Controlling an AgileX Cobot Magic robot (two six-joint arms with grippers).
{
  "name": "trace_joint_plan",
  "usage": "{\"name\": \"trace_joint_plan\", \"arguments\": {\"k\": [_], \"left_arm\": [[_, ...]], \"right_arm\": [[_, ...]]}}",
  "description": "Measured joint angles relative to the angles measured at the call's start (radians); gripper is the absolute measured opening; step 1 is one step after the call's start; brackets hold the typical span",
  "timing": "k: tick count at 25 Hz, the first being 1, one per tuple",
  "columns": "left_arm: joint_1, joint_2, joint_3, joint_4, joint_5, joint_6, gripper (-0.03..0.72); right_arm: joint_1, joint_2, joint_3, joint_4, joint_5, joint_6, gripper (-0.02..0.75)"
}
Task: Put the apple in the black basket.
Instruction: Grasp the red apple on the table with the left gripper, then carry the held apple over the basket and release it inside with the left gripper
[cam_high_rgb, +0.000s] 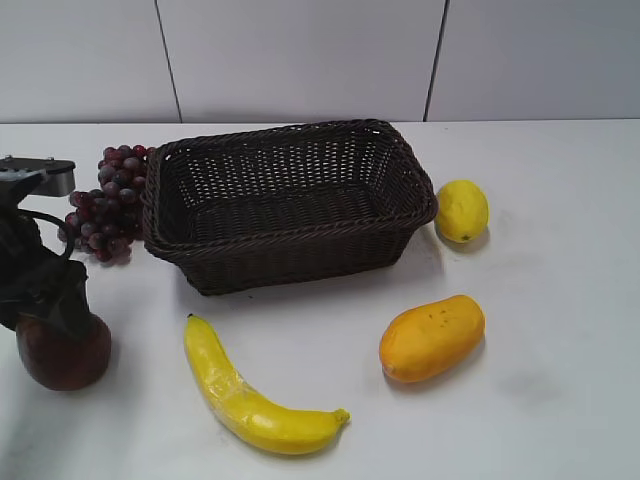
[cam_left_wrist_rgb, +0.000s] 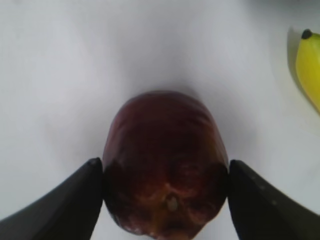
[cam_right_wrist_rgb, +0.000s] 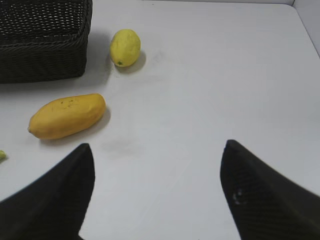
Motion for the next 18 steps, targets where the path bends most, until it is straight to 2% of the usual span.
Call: {"name": "trace_joint_plan", "arguments": {"k": [12,18], "left_arm": [[0.0,0.0,0.0,0.003,0.004,0.0,0.548],[0.0,0.001,-0.059,0.018,0.099,0.0,0.547]], "right_arm": [[0.0,0.0,0.0,0.0,0.0,0.0,0.589],[0.0,0.0,0.0,0.0,0.0,0.0,0.589]]}}
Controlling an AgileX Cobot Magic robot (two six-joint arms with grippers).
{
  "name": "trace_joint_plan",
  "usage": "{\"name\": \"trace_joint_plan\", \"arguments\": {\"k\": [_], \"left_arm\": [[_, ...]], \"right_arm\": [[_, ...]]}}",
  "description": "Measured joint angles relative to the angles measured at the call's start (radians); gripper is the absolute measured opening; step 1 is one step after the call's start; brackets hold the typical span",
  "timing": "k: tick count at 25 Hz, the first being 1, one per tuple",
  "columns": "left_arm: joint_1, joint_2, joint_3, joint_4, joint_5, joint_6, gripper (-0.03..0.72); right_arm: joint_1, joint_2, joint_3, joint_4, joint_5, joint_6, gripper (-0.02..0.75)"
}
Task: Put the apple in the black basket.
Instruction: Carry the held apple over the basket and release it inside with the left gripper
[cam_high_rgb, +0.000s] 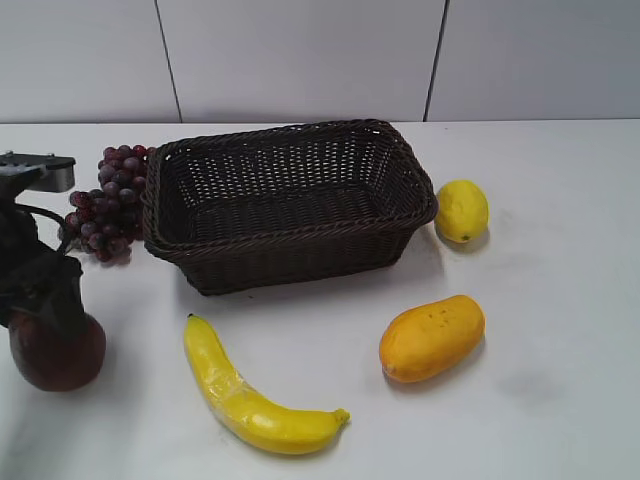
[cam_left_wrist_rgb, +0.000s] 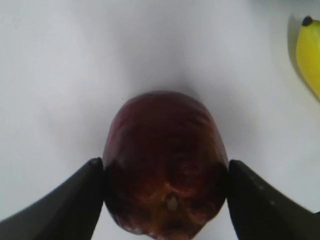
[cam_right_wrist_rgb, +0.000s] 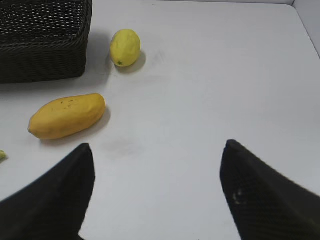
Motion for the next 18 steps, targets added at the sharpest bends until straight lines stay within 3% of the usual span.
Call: {"name": "trace_joint_plan", "arguments": {"k": [18], "left_arm": [[0.0,-0.04,-0.443,0.063,0.205,0.0,0.546]], "right_arm": [[0.0,0.0,0.0,0.0,0.0,0.0,0.589]]}}
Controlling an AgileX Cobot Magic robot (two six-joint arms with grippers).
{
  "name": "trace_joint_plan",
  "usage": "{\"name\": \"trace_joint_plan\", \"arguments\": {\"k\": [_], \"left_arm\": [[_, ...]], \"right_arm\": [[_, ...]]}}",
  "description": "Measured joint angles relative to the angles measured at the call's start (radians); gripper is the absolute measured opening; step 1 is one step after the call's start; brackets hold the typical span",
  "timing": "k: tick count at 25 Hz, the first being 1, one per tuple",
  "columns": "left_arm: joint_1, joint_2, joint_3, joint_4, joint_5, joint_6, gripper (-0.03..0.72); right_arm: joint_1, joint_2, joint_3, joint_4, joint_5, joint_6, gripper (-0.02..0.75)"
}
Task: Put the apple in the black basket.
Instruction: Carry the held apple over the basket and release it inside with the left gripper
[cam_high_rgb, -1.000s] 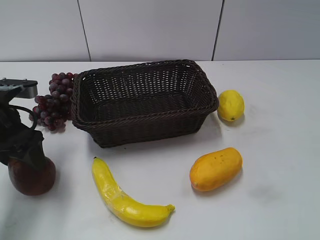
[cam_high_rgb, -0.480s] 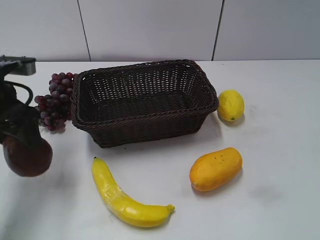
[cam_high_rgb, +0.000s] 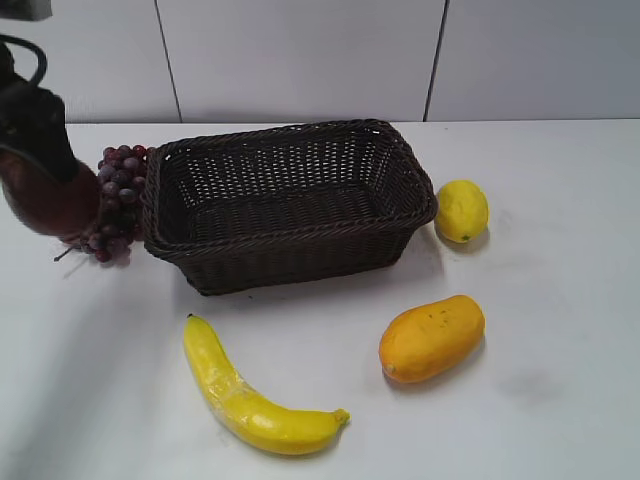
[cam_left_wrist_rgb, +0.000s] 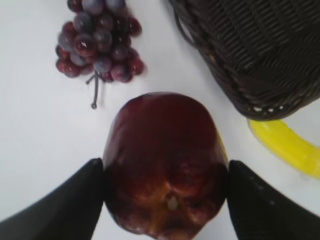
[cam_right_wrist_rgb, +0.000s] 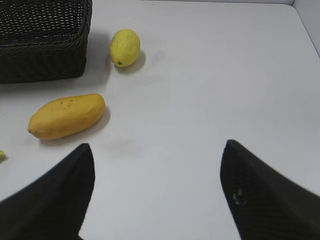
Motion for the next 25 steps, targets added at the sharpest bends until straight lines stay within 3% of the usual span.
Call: {"name": "trace_joint_plan", "arguments": {"k": [7,25], "left_arm": [[-0.023,0.036,-0.189,0.012,0.011,0.0,0.545],[-0.332,0.44,-0.603,0.121,0.046,-0.085,0.545]], "right_arm": [[0.0,0.0,0.0,0.0,0.0,0.0,0.589],[0.0,0.0,0.0,0.0,0.0,0.0,0.589]]}}
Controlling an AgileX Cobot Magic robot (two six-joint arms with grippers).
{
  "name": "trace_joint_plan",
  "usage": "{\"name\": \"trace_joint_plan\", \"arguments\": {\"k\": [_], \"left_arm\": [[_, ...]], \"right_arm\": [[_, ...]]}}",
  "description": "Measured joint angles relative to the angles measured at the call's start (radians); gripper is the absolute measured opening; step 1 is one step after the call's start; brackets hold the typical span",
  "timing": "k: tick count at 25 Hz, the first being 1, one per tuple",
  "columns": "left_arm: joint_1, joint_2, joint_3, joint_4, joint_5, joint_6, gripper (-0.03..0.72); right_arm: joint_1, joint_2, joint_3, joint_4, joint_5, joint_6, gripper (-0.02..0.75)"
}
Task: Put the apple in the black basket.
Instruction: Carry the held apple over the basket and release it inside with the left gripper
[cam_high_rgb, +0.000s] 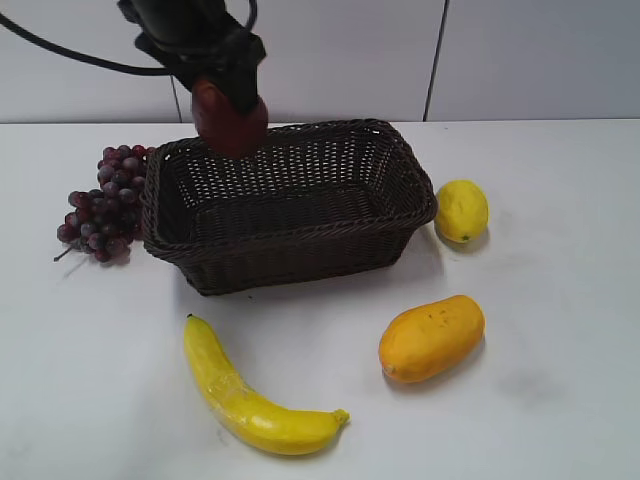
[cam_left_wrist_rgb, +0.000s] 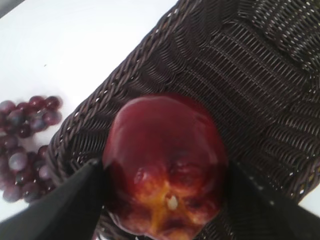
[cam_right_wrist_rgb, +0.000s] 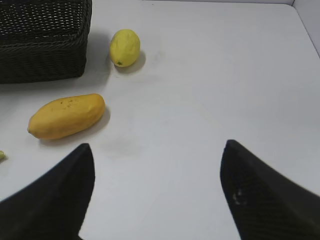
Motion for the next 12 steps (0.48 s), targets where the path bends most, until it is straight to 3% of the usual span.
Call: {"name": "trace_joint_plan", "arguments": {"k": [5,12], "left_arm": [[-0.037,0.088,-0.075,0.002,0.0,-0.015,0.545],[-0.056,0.175,-0.082,0.003,-0.001,-0.017,0.545]], "right_arm": [[0.0,0.0,0.0,0.0,0.0,0.0,0.589],[0.0,0.0,0.0,0.0,0.0,0.0,0.589]]}}
